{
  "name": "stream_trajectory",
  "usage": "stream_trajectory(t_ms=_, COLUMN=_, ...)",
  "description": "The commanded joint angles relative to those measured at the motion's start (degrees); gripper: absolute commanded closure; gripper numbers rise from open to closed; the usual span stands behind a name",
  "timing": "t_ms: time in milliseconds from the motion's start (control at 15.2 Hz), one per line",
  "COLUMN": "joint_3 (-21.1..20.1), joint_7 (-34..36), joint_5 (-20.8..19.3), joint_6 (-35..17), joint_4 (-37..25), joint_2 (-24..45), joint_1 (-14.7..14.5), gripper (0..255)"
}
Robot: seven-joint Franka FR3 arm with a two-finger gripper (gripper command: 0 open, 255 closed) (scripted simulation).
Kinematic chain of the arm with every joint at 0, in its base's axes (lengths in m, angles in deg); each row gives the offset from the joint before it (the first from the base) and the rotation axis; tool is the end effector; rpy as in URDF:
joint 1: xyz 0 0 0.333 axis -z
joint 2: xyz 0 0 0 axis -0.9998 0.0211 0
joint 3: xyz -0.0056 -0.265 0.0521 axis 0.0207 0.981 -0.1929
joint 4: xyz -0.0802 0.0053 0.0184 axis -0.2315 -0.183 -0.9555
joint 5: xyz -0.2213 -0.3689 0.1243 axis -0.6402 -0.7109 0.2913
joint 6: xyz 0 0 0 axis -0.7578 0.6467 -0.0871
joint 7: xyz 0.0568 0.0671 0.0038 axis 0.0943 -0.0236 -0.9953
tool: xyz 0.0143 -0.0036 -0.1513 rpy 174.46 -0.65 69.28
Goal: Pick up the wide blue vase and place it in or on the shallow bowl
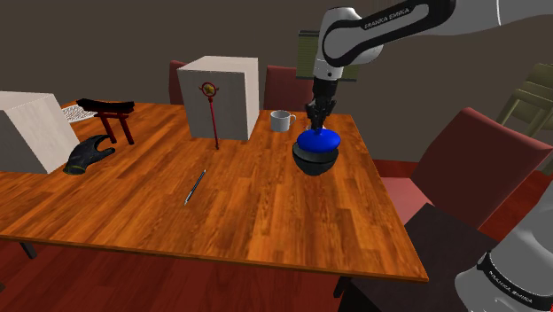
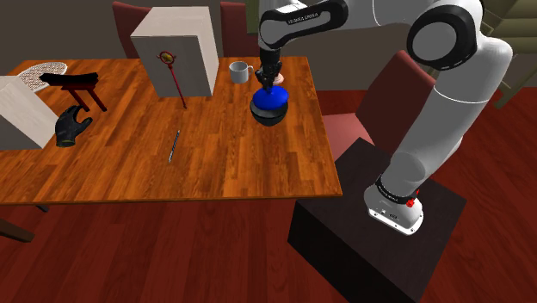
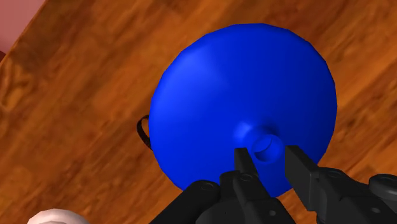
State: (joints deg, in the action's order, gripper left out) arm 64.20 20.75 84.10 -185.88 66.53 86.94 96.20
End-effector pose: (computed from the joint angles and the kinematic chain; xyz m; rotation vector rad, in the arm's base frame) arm 0.6415 0.0612 0.3329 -3.0746 -0.0819 -0.0218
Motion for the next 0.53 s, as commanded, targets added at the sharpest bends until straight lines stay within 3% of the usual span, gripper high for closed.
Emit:
stream_trajectory(t_ms=0, joint_3=0.0, joint_7=0.0, joint_5=-0.1, joint_6=-1.6, joint_4=1.1, joint_2=0.4, joint_1=0.0, gripper=255)
stream_trajectory(t_ms=462, joint_3=0.0, joint_7=0.0, joint_5=-0.1, joint_6=-2.3, joint_4=1.6, joint_2=0.6, joint_1=0.0, gripper=255)
